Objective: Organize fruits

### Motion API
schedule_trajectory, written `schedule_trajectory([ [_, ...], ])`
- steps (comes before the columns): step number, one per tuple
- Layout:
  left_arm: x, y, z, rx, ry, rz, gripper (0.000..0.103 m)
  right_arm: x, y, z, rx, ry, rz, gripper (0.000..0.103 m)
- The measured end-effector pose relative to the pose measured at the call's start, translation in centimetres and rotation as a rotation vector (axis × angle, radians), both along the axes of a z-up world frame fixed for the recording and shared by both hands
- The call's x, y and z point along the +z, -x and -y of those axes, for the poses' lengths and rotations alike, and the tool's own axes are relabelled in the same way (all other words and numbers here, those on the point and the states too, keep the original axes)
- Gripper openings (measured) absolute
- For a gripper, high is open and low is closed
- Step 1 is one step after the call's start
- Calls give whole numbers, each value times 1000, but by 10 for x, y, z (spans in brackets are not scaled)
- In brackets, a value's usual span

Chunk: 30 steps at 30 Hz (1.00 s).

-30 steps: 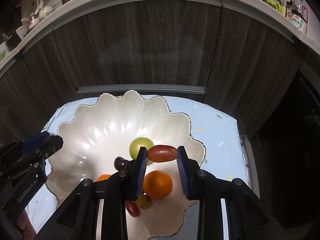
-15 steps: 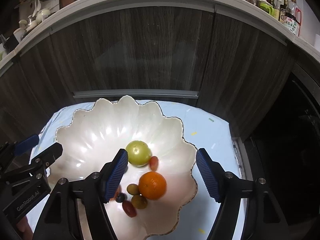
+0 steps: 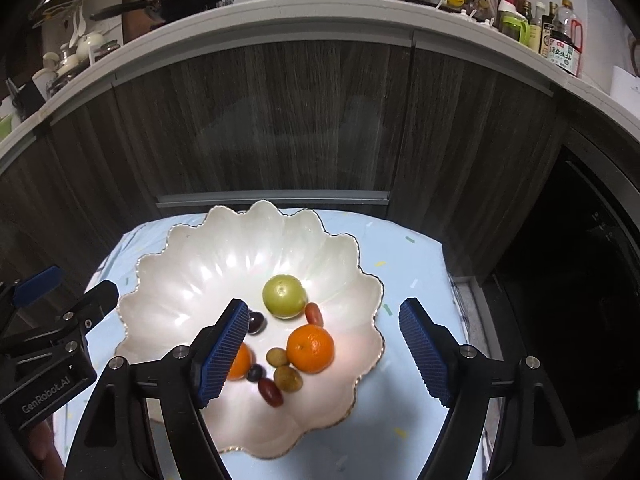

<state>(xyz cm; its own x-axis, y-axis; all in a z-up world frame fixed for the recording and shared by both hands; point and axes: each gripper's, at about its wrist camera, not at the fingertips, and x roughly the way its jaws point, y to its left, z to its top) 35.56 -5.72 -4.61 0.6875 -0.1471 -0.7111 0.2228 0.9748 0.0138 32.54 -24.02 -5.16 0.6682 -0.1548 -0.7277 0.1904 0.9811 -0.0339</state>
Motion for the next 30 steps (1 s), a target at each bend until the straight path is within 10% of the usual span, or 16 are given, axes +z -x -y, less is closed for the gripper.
schedule_trajectory([
  [30, 47, 118, -26, 7, 21, 62, 83, 45, 113, -21, 4, -1, 84, 78],
])
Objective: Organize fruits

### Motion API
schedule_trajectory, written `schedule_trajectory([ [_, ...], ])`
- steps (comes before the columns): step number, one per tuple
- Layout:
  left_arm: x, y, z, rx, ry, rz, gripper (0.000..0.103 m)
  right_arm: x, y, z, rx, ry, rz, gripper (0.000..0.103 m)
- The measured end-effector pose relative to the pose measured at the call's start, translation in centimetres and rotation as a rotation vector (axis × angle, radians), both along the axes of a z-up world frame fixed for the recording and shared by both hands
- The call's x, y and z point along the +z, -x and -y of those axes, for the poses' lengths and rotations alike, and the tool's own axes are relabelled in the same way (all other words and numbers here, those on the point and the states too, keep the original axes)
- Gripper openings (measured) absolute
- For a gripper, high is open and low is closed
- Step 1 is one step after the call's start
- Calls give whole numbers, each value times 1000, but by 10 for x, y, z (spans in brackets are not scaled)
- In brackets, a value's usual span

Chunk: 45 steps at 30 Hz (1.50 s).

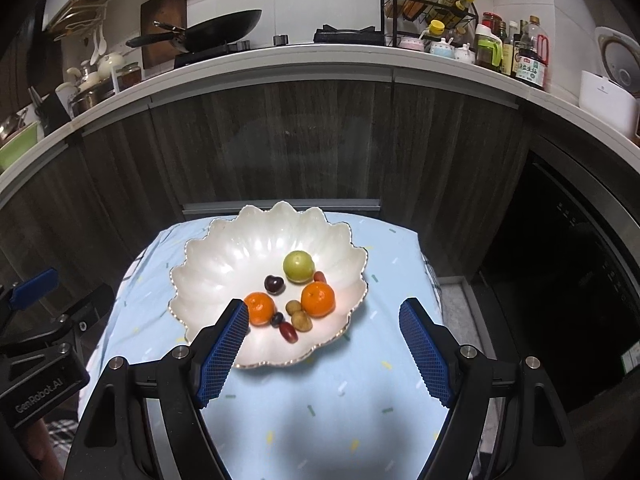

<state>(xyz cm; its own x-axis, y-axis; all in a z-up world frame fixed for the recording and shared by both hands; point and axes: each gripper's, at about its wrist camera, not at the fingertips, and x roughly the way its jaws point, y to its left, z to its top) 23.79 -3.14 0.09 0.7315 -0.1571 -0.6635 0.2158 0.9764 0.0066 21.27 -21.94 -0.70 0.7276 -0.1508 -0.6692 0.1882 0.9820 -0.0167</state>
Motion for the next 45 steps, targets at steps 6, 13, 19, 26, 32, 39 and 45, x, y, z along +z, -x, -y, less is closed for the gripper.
schedule_trajectory([
  [6, 6, 24, -4, -7, 1, 7, 83, 4, 25, -3, 7, -38, 8, 78],
  [13, 15, 55, -11, -11, -1, 27, 83, 11, 52, -12, 14, -38, 24, 78],
  [19, 17, 83, -20, 3, -4, 39, 83, 14, 77, -18, 14, -17, 38, 78],
  [26, 16, 118, -28, 10, 2, 40, 83, 13, 112, -26, 8, -16, 51, 78],
  [32, 12, 143, -33, -1, -9, 32, 83, 13, 142, -29, -7, -30, 51, 78],
  [39, 18, 164, -39, 0, -4, 45, 84, 17, 165, -32, -6, -24, 57, 78],
  [45, 22, 182, -45, 14, 10, 48, 85, 21, 185, -35, -8, -22, 69, 79],
])
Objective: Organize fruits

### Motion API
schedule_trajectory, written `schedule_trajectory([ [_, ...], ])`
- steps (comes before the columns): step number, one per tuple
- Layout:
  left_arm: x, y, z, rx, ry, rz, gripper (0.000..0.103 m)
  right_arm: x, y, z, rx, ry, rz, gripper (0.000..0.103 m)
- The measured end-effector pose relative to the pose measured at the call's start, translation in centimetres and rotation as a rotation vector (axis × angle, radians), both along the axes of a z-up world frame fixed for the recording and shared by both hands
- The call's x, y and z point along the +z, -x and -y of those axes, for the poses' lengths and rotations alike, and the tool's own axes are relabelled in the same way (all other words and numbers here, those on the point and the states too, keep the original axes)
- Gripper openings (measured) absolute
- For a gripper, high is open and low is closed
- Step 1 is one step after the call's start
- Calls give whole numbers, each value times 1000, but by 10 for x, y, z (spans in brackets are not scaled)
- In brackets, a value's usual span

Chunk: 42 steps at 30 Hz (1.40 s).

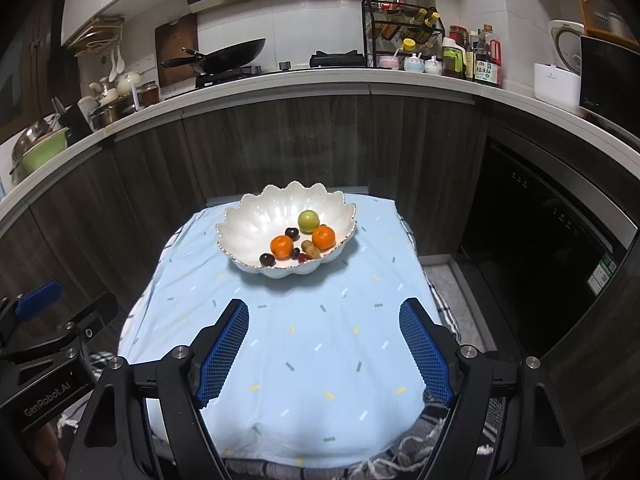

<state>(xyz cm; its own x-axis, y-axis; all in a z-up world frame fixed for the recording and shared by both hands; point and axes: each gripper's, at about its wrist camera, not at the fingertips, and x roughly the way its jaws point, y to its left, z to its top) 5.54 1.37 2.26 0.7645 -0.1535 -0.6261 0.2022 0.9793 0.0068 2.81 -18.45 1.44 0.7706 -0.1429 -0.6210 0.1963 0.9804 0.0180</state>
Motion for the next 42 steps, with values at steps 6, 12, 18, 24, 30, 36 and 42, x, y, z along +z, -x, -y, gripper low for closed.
schedule_trajectory([
  [6, -1, 18, -8, 18, 14, -10, 86, 4, 18, -5, -6, 9, 14, 83],
  [12, 0, 30, -12, 35, 15, -7, 89, 2, 30, -9, 5, 3, -6, 85],
  [18, 3, 41, -18, 66, 10, 18, 100, 2, 36, -10, 4, 0, -15, 85],
  [24, 3, 44, -21, 80, 16, 22, 101, 3, 41, -12, -5, 22, -7, 90],
  [30, 4, 48, -21, 80, 13, 33, 101, 4, 46, -8, -19, 13, 2, 90],
  [36, 5, 49, -21, 82, 15, 34, 101, 4, 47, -8, -17, 13, 6, 90],
  [42, 4, 49, -21, 83, 15, 35, 101, 5, 48, -8, -19, 8, 12, 90],
])
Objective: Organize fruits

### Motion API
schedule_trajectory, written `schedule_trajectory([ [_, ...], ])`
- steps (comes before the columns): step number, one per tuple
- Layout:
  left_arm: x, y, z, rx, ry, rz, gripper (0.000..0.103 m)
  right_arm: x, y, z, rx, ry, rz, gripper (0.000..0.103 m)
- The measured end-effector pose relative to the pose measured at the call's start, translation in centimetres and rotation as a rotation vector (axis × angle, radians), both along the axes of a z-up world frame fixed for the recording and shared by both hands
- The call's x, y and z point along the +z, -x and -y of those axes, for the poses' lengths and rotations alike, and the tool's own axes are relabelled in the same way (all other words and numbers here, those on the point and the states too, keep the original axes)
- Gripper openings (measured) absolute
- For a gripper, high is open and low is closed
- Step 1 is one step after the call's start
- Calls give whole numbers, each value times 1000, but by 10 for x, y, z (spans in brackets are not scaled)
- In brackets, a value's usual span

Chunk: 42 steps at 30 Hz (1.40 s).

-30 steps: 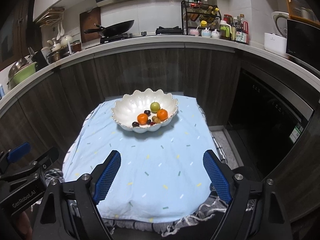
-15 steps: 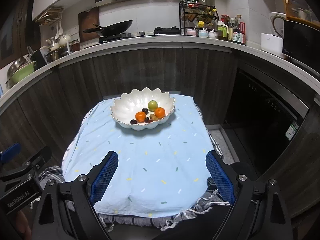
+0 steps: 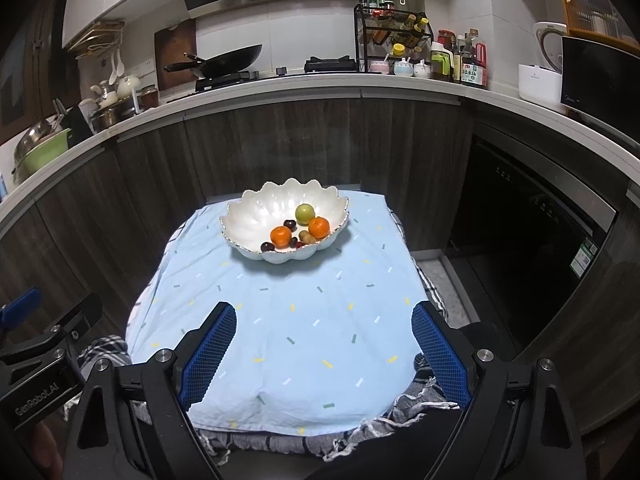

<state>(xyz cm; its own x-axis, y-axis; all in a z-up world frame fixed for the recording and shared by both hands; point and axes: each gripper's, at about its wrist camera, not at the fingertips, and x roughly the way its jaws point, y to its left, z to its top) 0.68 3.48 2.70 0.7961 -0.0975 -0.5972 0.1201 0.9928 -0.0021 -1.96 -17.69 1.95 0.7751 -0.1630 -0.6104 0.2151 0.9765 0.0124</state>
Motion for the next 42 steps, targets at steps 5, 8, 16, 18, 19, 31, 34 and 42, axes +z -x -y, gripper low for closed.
schedule_trajectory([
  [5, 0, 0, 0, -1, 0, -2, 101, 0, 0, 0, 0, -2, -5, 90],
  [8, 0, 0, -1, -2, 0, -1, 101, 0, 0, 0, 1, -1, -4, 90],
  [16, 0, 0, -1, -1, 0, 0, 101, 0, 0, 0, -1, -4, -4, 90],
  [18, 0, 0, -1, -1, 0, 1, 101, 0, 0, 0, 0, -3, -4, 90],
  [19, 0, 1, -1, -1, -1, 2, 101, 0, 0, 0, 1, -3, -4, 90],
  [31, 2, 1, -3, 1, -3, 4, 102, -1, 0, -1, -2, -8, -5, 90],
  [34, 2, 1, -3, 1, -3, 3, 102, -1, 0, -1, -3, -9, -7, 90],
  [42, 3, 1, -5, -2, 0, -3, 103, 0, 1, -1, -3, -10, -5, 90],
])
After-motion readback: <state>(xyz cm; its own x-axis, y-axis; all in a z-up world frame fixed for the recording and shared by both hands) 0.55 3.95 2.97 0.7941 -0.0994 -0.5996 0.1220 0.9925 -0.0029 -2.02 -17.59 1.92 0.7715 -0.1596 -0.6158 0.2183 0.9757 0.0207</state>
